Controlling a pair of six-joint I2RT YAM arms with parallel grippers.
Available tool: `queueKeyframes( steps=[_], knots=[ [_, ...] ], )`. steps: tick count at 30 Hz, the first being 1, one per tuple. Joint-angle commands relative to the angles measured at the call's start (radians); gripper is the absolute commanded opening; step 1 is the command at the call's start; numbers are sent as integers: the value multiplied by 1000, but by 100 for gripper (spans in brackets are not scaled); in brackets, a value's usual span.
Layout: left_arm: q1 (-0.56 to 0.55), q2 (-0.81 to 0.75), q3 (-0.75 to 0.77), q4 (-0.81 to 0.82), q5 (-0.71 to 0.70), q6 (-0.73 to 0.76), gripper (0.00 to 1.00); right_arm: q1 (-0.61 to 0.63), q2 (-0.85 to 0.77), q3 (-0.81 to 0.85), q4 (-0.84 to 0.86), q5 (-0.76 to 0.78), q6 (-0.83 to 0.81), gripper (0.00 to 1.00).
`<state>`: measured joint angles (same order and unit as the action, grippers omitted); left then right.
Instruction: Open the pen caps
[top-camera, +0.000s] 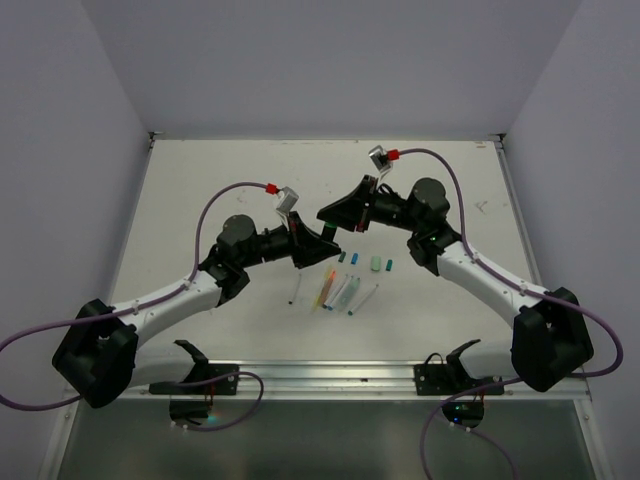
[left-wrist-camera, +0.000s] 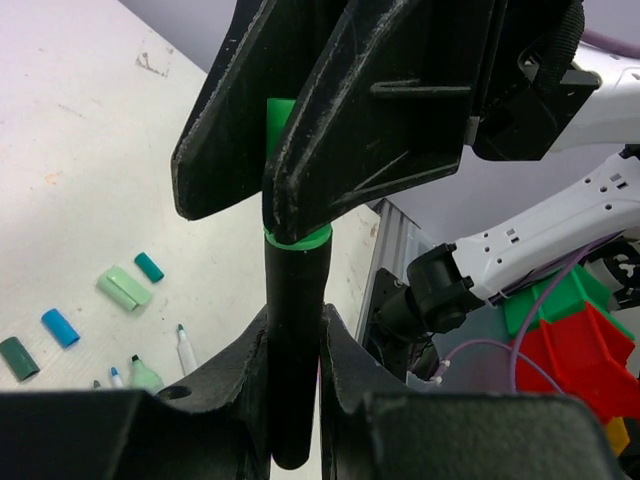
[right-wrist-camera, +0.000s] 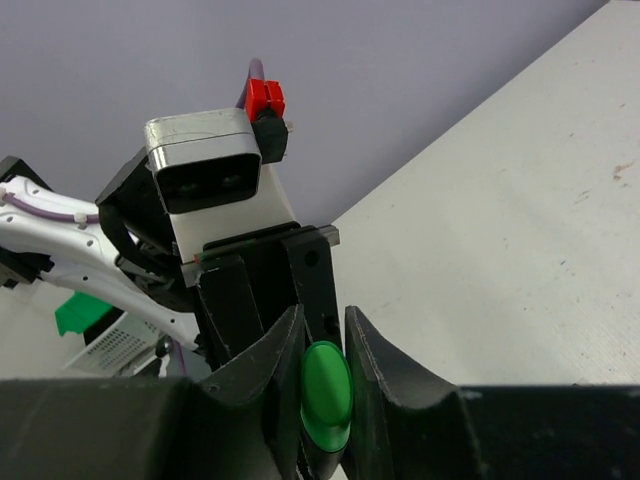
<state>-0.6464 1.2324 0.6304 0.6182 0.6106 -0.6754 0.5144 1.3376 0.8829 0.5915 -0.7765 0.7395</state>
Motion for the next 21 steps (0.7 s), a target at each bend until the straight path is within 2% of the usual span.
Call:
queueKeyframes(
  steps=[1,2,5,12,16,21],
  knots=[
    [8,-2,0,60,-17,-29,0,10,-15,-16,44,13,-15,27],
    [8,-5,-8,69,-18,-35,0,10,-18,-16,44,11,-17,38],
    [8,-7,-17,78,-22,-41,0,12,-20,-13,36,13,-22,46],
    [7,-7,-20,83,-23,-44,0,22,-17,-10,19,29,-28,46],
    [7,-7,-23,86,-17,-43,0,24,-17,-12,22,40,-31,35],
    [1,-8,-29,92,-14,-39,0,24,-17,-10,25,46,-29,8]
  ],
)
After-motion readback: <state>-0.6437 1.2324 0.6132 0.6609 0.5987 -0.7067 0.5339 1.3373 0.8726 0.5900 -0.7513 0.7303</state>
